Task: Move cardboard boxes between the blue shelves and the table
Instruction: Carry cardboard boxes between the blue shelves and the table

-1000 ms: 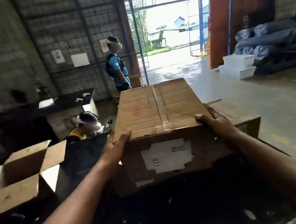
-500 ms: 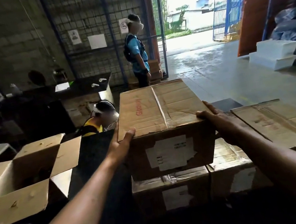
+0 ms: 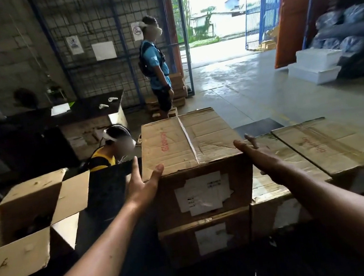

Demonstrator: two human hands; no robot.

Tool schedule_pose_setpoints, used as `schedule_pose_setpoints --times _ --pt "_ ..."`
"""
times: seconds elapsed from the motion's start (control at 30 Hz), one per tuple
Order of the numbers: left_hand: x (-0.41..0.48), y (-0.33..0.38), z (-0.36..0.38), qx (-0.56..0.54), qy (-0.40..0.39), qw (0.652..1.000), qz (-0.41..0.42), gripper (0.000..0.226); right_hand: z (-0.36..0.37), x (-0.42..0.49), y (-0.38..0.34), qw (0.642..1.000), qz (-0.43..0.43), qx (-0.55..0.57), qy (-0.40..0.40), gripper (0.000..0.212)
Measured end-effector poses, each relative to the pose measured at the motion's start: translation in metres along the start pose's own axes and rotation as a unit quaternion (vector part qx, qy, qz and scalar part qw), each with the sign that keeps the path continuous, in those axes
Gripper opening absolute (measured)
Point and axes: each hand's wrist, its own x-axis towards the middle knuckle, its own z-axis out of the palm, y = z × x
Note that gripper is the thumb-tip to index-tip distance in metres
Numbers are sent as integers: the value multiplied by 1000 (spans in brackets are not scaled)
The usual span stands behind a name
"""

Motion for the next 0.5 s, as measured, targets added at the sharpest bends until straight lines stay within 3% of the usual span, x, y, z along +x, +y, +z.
schedule_pose_setpoints --times 0.1,0.2,0.37,0.5 --pt "-25 29 5 45 54 995 75 91 -27 -39 -11 997 -34 -55 42 90" --pt "-58 65 29 58 31 987 145 93 -69 -103 -20 989 -52 -119 71 83" --pt "-165 133 114 15 -161 954 254 94 -164 -256 -12 972 -10 -187 144 76" --pt "-306 184 204 -12 -356 872 335 91 -245 -429 13 939 70 -196 274 75"
